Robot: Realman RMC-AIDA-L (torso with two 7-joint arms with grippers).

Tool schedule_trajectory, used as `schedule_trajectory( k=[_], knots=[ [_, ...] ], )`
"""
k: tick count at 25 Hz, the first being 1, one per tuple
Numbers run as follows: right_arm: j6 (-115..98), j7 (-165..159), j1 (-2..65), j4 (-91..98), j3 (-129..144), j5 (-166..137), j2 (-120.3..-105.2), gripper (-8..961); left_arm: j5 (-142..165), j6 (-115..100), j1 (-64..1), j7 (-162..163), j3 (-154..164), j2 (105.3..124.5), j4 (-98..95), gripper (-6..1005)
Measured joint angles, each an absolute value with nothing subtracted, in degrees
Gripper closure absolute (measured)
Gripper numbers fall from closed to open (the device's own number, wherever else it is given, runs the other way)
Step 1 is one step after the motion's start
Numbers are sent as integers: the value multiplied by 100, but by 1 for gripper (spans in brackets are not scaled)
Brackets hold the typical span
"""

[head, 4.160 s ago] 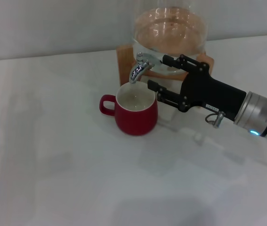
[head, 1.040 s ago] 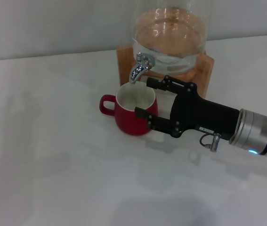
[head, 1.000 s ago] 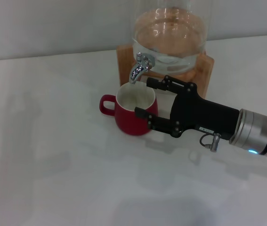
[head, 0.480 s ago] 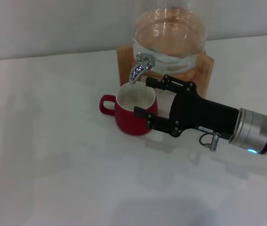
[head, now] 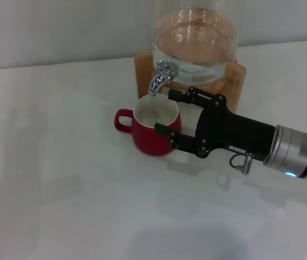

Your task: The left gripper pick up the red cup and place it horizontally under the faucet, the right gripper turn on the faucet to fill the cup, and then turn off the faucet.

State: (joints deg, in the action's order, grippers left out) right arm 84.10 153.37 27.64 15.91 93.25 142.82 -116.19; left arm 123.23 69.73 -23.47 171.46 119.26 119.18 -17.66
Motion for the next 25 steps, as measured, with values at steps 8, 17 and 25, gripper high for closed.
schedule_trajectory(
  k=[8,17,25],
  knots=[
    [8411,15337,2751,1612,9340,14282,-11619,251,12322,6978,-2363,17152,11927,11918,-1767,572],
    [8413,15337,2751,1624,9351,14282,-11619,250,12322,6980,-2384,17156,11927,11918,-1759,572],
    [8421,15337,2751,1626,9351,14282,-11619,251,12322,6980,-2382,17156,11927,11918,-1758,572]
  ],
)
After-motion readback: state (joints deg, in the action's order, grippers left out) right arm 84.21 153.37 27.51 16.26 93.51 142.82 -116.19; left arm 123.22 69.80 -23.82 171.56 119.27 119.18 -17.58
